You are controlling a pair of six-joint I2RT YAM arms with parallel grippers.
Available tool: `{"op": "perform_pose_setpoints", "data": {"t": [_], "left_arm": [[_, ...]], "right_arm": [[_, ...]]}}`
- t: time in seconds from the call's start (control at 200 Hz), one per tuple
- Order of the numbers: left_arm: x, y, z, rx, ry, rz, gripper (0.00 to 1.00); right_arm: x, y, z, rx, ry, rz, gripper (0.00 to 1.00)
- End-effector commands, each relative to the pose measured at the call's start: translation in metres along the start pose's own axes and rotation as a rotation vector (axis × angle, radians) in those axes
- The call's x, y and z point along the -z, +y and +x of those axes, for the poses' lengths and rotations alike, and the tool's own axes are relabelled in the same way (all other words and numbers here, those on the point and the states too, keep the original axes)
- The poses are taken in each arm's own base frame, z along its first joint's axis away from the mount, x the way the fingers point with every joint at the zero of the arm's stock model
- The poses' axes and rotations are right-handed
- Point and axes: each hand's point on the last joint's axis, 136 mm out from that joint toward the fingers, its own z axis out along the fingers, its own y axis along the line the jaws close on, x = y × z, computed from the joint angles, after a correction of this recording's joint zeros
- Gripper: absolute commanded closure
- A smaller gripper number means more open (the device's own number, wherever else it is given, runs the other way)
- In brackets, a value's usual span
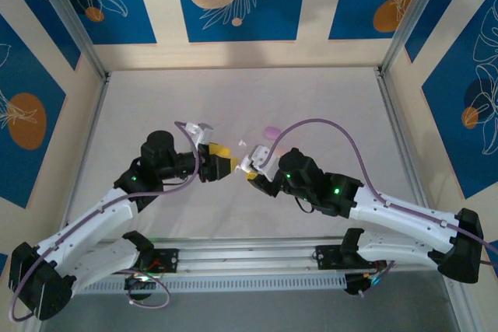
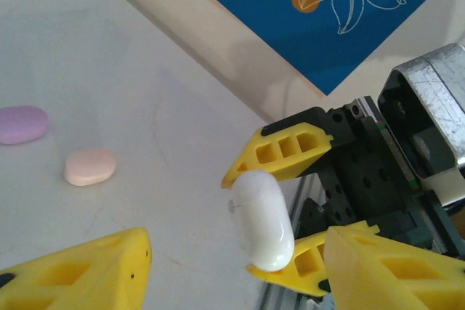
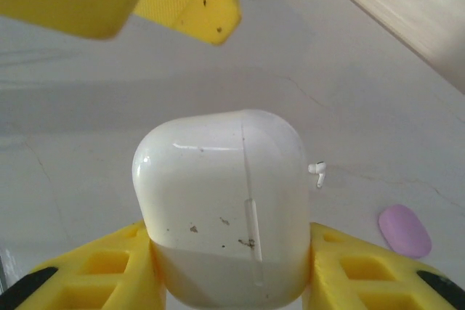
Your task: Insert the wireless bluetooth earbuds into the charging case
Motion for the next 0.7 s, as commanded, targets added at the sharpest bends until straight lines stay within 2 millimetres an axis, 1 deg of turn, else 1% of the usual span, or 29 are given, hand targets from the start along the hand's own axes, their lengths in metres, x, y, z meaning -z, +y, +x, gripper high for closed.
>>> {"op": "perform_pose_setpoints", "data": {"t": [0.0, 0.14, 0.26, 0.42, 0.695], "left_arm": [[-0.005, -0.021, -0.006, -0.036, 0.024, 0.081, 0.39], [-0.012, -0.029, -0.002, -0.043, 0.058, 0.123, 0.42], [-0.018, -0.028, 0.004, -0.038, 0.092, 0.120, 0.43], [-0.025, -0.021, 0.011, -0.033, 0.126, 0.074, 0.51], [-0.035, -0.018, 0.011, -0.026, 0.135, 0.050, 0.61]], "right_arm": [[0.005, -0.006, -0.028, 0.020, -0.081, 0.018, 0.64], [0.004, -0.010, -0.029, 0.024, -0.078, 0.038, 0.63], [0.004, -0.010, -0.032, 0.022, -0.082, 0.038, 0.63], [0.005, -0.007, -0.037, 0.024, -0.102, 0.018, 0.63], [0.003, -0.003, -0.038, 0.067, -0.118, 0.003, 0.63]]}}
